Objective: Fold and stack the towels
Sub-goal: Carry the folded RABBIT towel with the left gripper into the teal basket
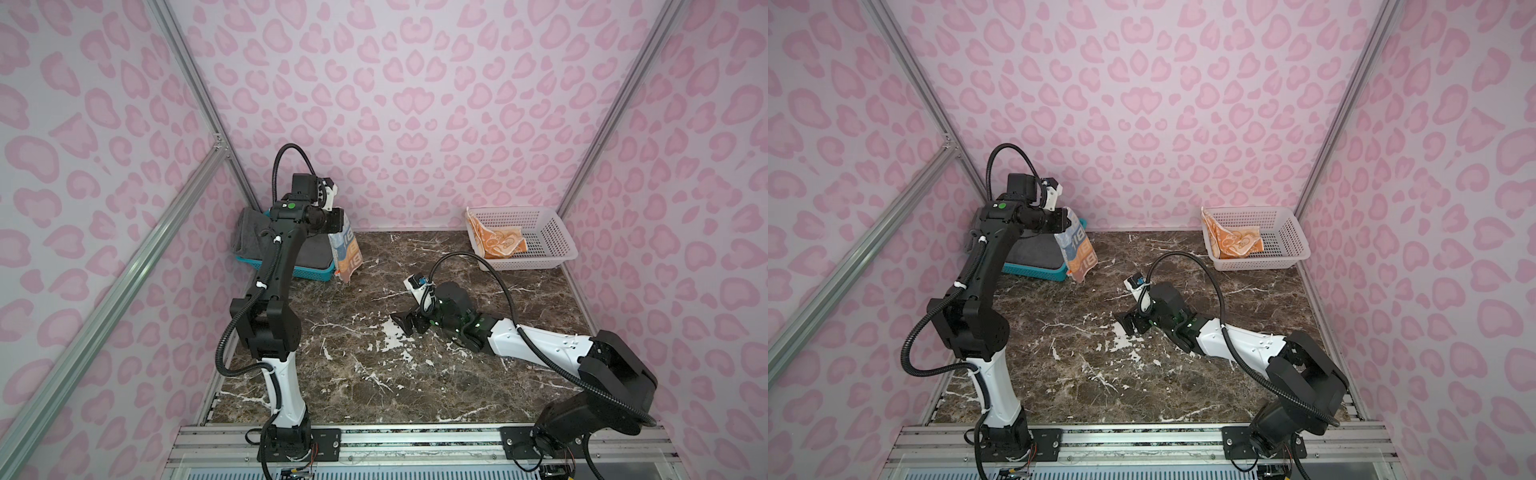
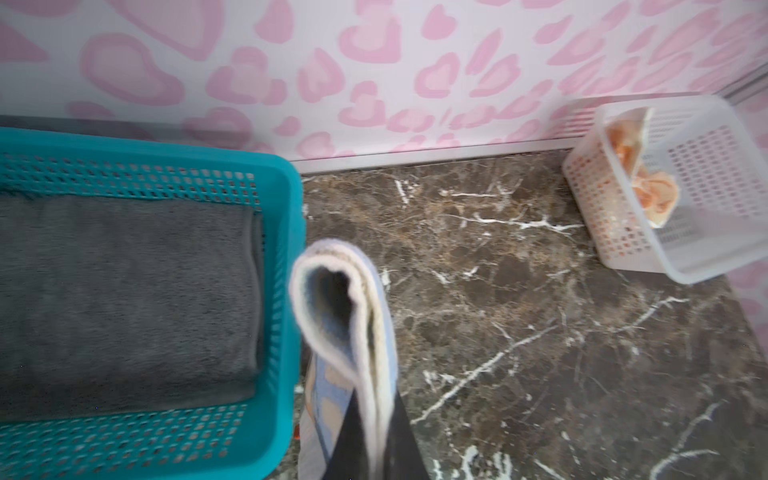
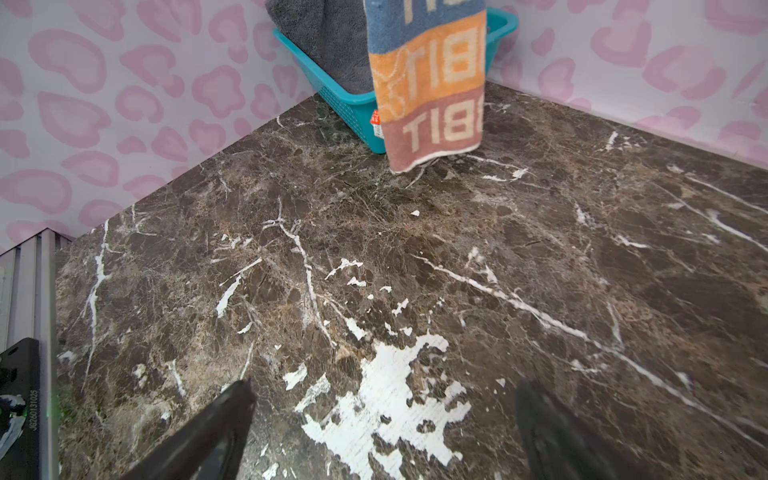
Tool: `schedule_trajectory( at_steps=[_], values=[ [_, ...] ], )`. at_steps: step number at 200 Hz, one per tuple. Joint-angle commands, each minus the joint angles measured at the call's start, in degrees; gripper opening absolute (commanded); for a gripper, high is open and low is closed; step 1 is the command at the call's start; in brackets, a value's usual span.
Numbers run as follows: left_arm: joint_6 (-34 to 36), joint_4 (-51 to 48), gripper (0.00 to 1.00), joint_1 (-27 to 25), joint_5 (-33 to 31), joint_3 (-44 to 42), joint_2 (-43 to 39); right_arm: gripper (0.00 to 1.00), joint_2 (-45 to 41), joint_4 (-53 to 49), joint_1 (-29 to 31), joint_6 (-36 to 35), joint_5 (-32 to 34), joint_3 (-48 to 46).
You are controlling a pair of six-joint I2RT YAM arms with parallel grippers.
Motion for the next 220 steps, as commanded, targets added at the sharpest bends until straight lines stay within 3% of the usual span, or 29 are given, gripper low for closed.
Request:
schedule_trajectory(
  at_steps=[1,42,92,220],
  values=[
    [4.8,-1.73,0.03,3.42,-3.42,1.42,2.46,0.99,0.97,0.89,-0.25,-0.43,-1.13,0.96],
    [5.3,5.02,0.03,9.3,-2.2,8.15,8.42,0.99,2.38,0.72,-1.06,-0.43,-2.8,1.96],
    [6.67,11.9,0.03,13.3,-6.14,13.01,16.37,0.99,3.81,0.44,-2.33,0.04,-3.33,3.04],
    [16.65,12.03,0.03,15.57,-15.55,14.87,23.48,0.99,7.58,-2.56,-4.69,0.05,-4.46,8.02]
  ],
)
